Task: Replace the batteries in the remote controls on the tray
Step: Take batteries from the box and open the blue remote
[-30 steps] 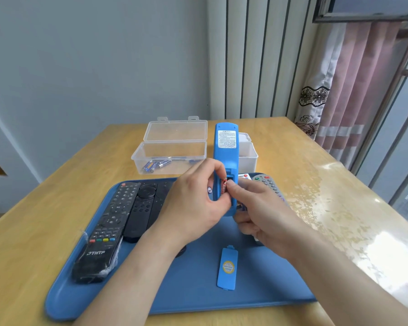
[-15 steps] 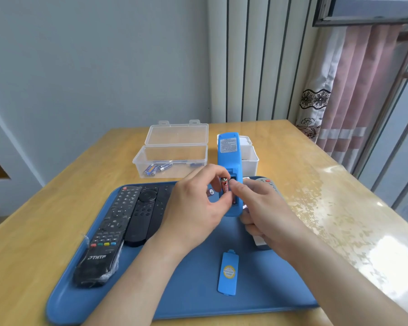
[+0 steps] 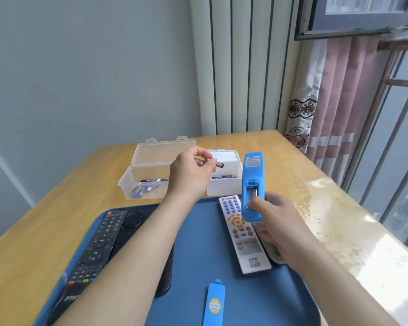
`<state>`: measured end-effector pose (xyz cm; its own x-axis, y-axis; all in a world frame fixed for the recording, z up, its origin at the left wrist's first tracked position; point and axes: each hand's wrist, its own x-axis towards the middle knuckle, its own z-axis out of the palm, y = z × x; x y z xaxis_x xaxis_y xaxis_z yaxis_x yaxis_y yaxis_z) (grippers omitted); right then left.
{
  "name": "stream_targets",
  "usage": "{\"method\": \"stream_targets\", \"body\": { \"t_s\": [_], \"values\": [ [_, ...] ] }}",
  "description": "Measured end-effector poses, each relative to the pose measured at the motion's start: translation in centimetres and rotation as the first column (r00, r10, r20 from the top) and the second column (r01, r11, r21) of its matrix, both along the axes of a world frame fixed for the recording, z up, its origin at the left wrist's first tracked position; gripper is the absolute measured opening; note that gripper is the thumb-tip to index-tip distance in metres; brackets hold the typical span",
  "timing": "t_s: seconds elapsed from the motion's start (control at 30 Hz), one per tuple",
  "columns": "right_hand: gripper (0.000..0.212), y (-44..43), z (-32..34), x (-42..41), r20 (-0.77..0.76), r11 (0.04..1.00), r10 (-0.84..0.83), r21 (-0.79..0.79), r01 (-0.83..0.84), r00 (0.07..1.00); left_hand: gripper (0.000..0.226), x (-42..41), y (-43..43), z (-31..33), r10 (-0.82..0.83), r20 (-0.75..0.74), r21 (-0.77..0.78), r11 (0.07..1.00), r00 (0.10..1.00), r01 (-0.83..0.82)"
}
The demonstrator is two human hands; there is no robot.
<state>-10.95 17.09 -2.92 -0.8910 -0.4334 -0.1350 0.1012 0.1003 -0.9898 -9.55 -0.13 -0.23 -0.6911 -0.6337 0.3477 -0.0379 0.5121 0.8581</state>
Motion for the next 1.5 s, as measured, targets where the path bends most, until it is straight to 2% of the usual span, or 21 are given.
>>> {"method": "stream_targets", "body": {
  "t_s": [0.07, 0.17, 0.2, 0.3, 0.37, 0.43, 0.5, 0.57, 0.6, 0.67, 0.7, 0.77, 0.83, 0.9, 1.03, 1.23, 1.5],
  "values": [
    [0.012, -0.1, 0.1, 0.2, -0.008, 1.000, 0.011, -0.012, -0.011, 1.000, 0.004, -2.1, -0.4, -0.2, 0.003, 0.068, -0.055, 0.998, 0.998, 0.001],
    [0.014, -0.1, -0.2, -0.4, -0.045, 1.000, 0.015, -0.012, -0.016, 0.999, 0.022, -3.8, -0.2, -0.9, -0.026, 0.188, -0.138, 0.989, 0.982, 0.053],
    [0.013, 0.0, -0.3, -0.5, -0.054, 1.000, 0.018, -0.005, -0.018, 0.998, 0.026, -3.5, -0.1, -1.1, -0.015, 0.187, -0.149, 0.988, 0.982, 0.044],
    [0.012, 0.3, -0.2, -0.9, -0.082, 0.996, 0.085, 0.021, -0.083, 0.993, 0.029, -1.1, 0.6, -0.7, -0.034, 0.035, -0.076, 0.996, 0.999, 0.036],
    [0.012, 0.9, 0.3, -1.0, -0.168, 0.975, 0.216, 0.083, -0.205, 0.962, 0.026, 1.7, 1.1, -0.4, -0.081, -0.039, -0.169, 0.983, 0.996, 0.073],
    [0.012, 1.4, 0.8, -0.9, -0.303, 0.923, 0.376, 0.206, -0.325, 0.875, 0.029, 4.6, 2.0, 0.0, -0.177, 0.051, -0.410, 0.894, 0.983, 0.183],
    [0.007, 1.4, 1.2, -0.4, -0.431, 0.891, 0.442, 0.307, -0.333, 0.787, 0.041, 6.9, 2.5, 0.2, -0.188, 0.223, -0.591, 0.754, 0.956, 0.286],
    [0.006, 1.4, 1.8, 0.0, -0.510, 0.924, 0.368, 0.294, -0.244, 0.778, 0.050, 7.9, 2.4, 0.2, -0.082, 0.350, -0.687, 0.655, 0.933, 0.315],
    [0.008, 1.3, 2.0, 0.3, -0.529, 0.949, 0.307, 0.231, -0.213, 0.791, 0.049, 8.4, 2.2, 0.2, -0.038, 0.370, -0.702, 0.643, 0.928, 0.306],
    [0.014, 1.5, 2.4, 0.3, -0.493, 0.985, 0.167, 0.039, -0.170, 0.854, 0.040, 9.1, 2.0, 0.3, -0.017, 0.338, -0.660, 0.709, 0.941, 0.250],
    [0.014, 1.4, 2.5, 0.5, -0.450, 0.984, 0.133, -0.043, -0.170, 0.883, 0.037, 9.4, 1.9, 0.2, -0.042, 0.297, -0.568, 0.795, 0.954, 0.212],
    [0.008, 0.8, 2.4, 1.3, -0.303, 0.960, 0.112, -0.213, -0.182, 0.946, 0.037, 9.5, 2.1, -0.6, -0.163, 0.249, -0.268, 0.936, 0.955, 0.229],
    [0.011, -0.2, 2.2, 2.1, -0.096, 0.917, 0.161, -0.354, -0.185, 0.982, 0.041, 9.5, 2.8, -1.6, -0.343, 0.206, 0.023, 0.938, 0.917, 0.346],
    [0.017, -0.9, 2.2, 3.1, 0.033, 0.912, 0.208, -0.368, -0.182, 0.977, 0.044, 9.4, 3.4, -2.7, -0.424, 0.184, 0.127, 0.905, 0.887, 0.407],
    [0.022, -1.0, 2.4, 3.7, 0.121, 0.929, 0.204, -0.337, -0.153, 0.971, 0.046, 9.4, 3.4, -3.4, -0.383, 0.169, 0.085, 0.924, 0.908, 0.374],
    [0.014, -1.1, 2.7, 3.6, 0.224, 0.911, 0.204, -0.400, -0.100, 0.953, 0.031, 9.3, 3.4, -3.3, -0.354, 0.071, 0.037, 0.935, 0.933, 0.352],
    [0.020, -1.1, 2.9, 4.5, 0.161, 0.873, 0.245, -0.465, -0.145, 0.956, 0.020, 9.2, 3.4, -3.4, -0.286, 0.036, -0.021, 0.958, 0.958, 0.287]
  ]
}}
